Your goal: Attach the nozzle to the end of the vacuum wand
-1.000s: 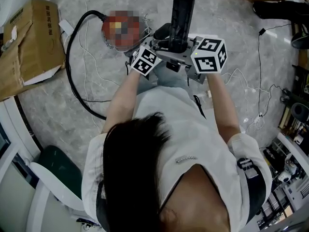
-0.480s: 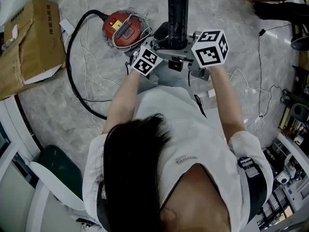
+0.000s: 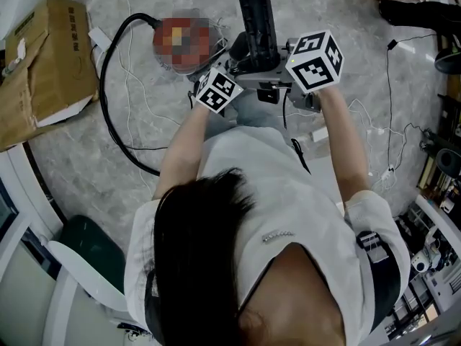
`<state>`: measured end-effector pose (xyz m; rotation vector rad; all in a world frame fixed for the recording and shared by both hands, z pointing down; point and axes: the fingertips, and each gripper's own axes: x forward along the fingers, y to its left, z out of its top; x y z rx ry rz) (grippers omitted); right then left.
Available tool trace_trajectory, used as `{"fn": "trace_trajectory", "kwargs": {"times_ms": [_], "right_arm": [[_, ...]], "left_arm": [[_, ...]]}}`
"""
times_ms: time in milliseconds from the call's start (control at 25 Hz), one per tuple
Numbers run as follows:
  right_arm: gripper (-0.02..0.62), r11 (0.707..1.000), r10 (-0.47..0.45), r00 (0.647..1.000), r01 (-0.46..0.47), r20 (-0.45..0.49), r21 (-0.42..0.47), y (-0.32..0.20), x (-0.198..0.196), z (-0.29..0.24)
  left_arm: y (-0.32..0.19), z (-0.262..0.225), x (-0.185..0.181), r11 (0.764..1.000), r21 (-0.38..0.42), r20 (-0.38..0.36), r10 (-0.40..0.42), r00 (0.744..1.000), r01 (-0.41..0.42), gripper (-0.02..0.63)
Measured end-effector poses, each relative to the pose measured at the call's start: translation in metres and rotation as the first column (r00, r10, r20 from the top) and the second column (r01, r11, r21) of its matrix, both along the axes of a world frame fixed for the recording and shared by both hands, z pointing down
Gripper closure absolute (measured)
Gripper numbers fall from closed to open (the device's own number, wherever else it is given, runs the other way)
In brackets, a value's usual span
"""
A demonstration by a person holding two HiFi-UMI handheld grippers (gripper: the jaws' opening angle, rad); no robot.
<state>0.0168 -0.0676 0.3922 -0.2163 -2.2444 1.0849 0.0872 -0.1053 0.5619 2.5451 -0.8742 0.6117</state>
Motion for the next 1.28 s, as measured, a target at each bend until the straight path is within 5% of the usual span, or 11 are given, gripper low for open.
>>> {"fn": "trace_trajectory", "kwargs": {"times_ms": [600,1000,1280], "right_arm": [[0.453,0.987,-0.153,0.976,0.16,-0.157,0.035,0.0061,-0.0012,0.0055],[0.453,0.987,-0.145,0.989,0.144,-0.021,-0.07,0.0045,-0.001,0.0042],[0.462,0.985,-0.168,0.982,0.165,-0.082,-0.039,0.0067,0.0018,0.0083]], "left_arm": [[0.0048,-0.0008,0.0002,0.997,0.001,0.004,0.075,0.997,-0.075,0.552],[0.002,0.0002,-0.0083,0.998,-0.018,0.0,0.065,0.998,-0.065,0.552],[0.0026,-0.0011,-0.0084,0.998,-0.022,0.0,0.065,0.998,-0.065,0.551]]}}
